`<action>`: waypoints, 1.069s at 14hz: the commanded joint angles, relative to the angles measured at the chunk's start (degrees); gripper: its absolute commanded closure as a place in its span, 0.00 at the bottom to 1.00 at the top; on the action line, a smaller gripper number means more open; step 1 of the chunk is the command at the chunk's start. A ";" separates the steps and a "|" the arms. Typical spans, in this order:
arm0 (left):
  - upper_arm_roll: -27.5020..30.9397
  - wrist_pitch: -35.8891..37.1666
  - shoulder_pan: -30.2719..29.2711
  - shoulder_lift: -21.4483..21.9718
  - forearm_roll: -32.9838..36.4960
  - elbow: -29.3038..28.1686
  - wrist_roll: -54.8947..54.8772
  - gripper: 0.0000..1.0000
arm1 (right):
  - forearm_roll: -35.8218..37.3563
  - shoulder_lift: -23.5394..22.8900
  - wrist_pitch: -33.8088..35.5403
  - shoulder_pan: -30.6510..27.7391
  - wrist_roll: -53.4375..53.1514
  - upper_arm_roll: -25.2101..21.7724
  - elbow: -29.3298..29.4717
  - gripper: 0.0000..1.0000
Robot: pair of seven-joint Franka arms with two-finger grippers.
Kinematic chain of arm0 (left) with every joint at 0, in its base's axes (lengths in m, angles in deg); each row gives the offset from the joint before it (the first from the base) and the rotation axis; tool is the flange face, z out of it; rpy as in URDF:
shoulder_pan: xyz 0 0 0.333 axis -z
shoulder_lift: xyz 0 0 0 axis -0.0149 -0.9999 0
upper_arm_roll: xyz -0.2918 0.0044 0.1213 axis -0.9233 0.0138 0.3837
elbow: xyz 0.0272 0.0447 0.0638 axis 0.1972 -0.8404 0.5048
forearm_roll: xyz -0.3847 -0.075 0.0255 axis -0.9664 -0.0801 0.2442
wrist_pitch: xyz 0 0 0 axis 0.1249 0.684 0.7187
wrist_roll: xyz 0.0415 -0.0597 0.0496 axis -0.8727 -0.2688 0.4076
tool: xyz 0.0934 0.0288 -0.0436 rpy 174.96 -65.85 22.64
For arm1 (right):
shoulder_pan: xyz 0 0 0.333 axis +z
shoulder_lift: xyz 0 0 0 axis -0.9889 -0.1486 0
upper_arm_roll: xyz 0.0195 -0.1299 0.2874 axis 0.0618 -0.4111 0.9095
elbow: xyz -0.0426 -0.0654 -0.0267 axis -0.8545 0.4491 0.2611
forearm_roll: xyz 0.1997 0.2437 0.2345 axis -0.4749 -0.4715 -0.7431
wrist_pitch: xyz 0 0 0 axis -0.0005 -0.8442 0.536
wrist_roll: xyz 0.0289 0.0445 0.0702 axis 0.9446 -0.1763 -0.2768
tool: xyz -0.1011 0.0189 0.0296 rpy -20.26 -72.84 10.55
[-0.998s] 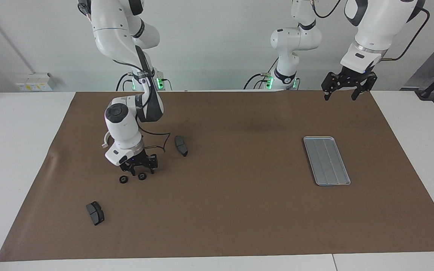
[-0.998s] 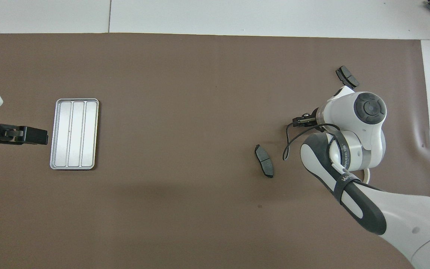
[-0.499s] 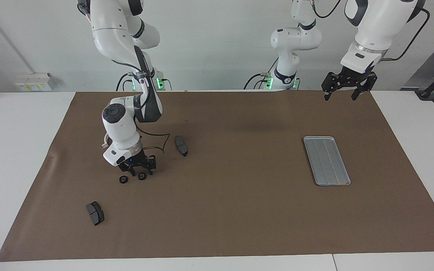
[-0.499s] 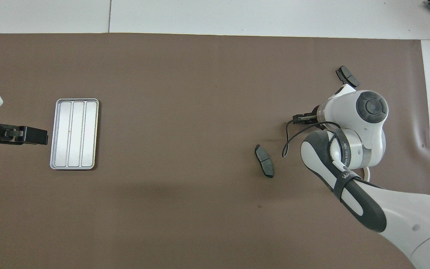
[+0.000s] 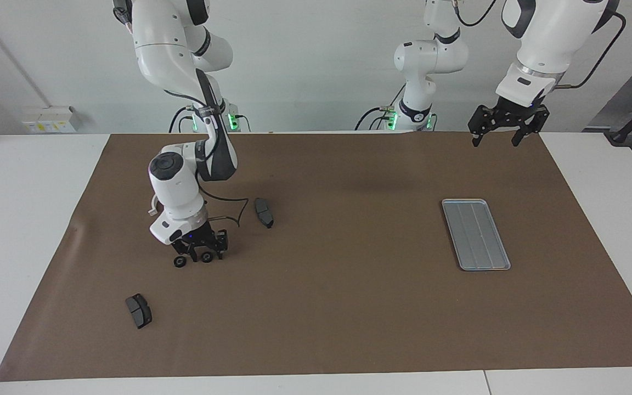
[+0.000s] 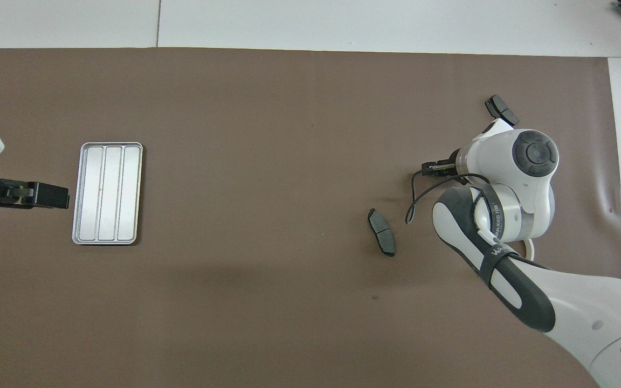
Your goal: Pick bearing gear from pile to tray
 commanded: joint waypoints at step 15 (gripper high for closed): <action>0.07 -0.32 -0.08 1.57 -0.49 -1.50 0.45 0.00 | -1.71 1.56 8.76 0.60 -1.42 0.42 6.49 1.00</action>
